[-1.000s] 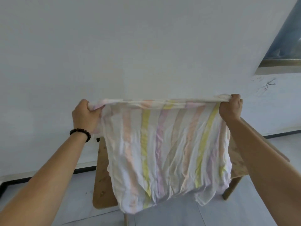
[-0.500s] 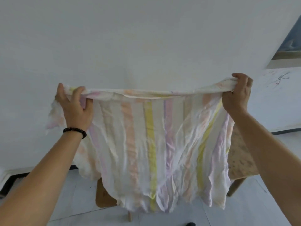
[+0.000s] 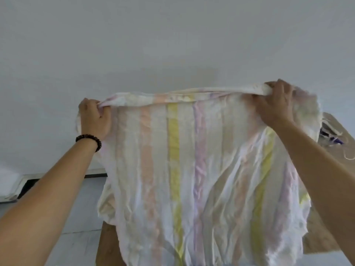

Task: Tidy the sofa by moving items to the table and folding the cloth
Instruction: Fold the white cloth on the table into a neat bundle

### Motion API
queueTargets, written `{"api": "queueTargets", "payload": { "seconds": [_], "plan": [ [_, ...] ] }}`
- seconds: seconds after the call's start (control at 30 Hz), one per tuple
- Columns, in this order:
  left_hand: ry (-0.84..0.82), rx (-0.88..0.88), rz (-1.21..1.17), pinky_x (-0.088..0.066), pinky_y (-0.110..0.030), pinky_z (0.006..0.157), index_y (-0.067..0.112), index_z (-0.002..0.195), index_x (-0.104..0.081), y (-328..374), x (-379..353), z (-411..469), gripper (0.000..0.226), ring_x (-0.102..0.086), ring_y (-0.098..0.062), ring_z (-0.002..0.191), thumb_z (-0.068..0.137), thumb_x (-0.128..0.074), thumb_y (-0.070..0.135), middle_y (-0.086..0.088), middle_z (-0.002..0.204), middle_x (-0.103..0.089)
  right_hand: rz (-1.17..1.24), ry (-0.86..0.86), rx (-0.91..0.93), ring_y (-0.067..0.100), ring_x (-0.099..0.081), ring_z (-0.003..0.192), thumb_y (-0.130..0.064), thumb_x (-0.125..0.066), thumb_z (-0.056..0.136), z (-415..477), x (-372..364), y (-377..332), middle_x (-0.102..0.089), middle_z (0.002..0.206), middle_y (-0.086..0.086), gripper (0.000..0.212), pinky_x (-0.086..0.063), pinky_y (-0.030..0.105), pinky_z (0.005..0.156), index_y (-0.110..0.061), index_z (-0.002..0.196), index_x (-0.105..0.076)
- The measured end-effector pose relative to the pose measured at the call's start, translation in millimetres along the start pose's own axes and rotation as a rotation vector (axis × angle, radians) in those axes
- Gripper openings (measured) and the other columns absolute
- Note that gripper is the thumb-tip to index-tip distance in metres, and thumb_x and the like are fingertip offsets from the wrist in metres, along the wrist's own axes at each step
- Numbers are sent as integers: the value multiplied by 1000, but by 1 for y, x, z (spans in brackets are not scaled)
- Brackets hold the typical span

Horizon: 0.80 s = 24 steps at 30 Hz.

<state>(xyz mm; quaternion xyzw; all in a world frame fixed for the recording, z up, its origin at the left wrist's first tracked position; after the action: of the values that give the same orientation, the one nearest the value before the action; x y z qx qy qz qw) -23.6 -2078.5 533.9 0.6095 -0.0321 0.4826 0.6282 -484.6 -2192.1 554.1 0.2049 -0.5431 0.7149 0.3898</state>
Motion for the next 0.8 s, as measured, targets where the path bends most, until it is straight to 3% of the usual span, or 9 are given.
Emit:
{"api": "queueTargets", "payload": {
  "seconds": [0.07, 0.1, 0.17, 0.23, 0.47, 0.57, 0.7, 0.73, 0.8],
  "plan": [
    [-124, 128, 101, -36, -39, 56, 14, 59, -31, -12, -45, 22, 32, -41, -34, 58, 88, -39, 26, -1, 66, -28, -46, -125, -80, 36, -41, 131, -52, -50, 88, 33, -52, 35, -40, 145, 13, 56, -31, 41, 110, -16, 130, -52],
    [-171, 198, 114, -32, -34, 55, 11, 59, -35, -22, -66, 31, 31, -35, -26, 58, 84, -38, 28, -3, 67, -32, -71, -155, -115, 37, -47, 126, -52, -49, 91, 44, -75, 52, -44, 141, 14, 51, -35, 41, 107, -16, 127, -55],
    [-229, 333, 137, -37, -33, 64, -2, 78, -56, -43, -108, 48, 39, -46, -25, 72, 86, -37, 32, -12, 81, -48, -119, -174, -147, 40, -55, 114, -48, -45, 96, 66, -117, 84, -52, 131, 17, 44, -42, 44, 99, -14, 119, -60],
    [-256, 404, 235, -39, -33, 75, 0, 106, -57, -60, -141, 64, 37, -52, -30, 88, 96, -37, 29, -15, 103, -53, -196, -201, -113, 44, -57, 107, -46, -41, 98, 85, -152, 109, -56, 122, 22, 46, -44, 46, 96, -9, 112, -64],
    [-91, 386, 496, -36, -31, 69, 1, 94, -63, -102, -232, 101, 31, -57, -35, 86, 99, -41, 22, -24, 104, -63, -323, -181, -78, 46, -48, 111, -38, -47, 100, 109, -226, 170, -49, 123, 28, 43, -38, 50, 90, -1, 122, -51],
    [-3, 459, 437, -40, -33, 81, 1, 117, -56, -105, -261, 90, 32, -55, -37, 105, 103, -38, 23, -22, 124, -53, -314, -293, -265, 41, -48, 120, -43, -60, 93, 92, -242, 192, -44, 135, 23, 57, -29, 41, 95, -3, 130, -45],
    [8, 400, 196, -26, 1, 89, -1, 142, -32, -104, -287, 44, 58, -43, -20, 122, 99, -51, 32, -21, 148, -28, -62, -209, -308, 37, -34, 138, -44, -64, 90, 76, -252, 202, -24, 152, 23, 72, -25, 29, 107, -2, 142, -36],
    [7, 377, 206, -24, -4, 98, 0, 147, -25, -104, -289, 28, 67, -36, -22, 132, 98, -52, 38, -21, 153, -19, -44, -181, -294, 38, -25, 143, -47, -60, 93, 68, -251, 199, -12, 157, 26, 75, -21, 28, 112, -3, 146, -32],
    [-15, 290, 346, -20, -31, 115, 8, 151, -21, -110, -291, -5, 74, -16, -30, 146, 95, -50, 48, -20, 158, -7, -122, -108, -208, 42, -12, 148, -55, -50, 97, 44, -251, 187, -1, 158, 32, 77, -14, 39, 118, -5, 152, -26]
  ]
}}
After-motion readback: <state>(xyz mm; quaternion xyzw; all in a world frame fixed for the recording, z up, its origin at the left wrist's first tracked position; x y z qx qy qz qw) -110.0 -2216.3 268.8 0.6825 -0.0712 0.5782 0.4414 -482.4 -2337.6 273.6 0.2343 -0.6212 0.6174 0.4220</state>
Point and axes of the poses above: each hand's wrist, its own z-axis towards the middle knuckle, its own x-axis out of the back of the hand, y = z × x, the point moved 1 cm from there along z, towards the middle knuckle
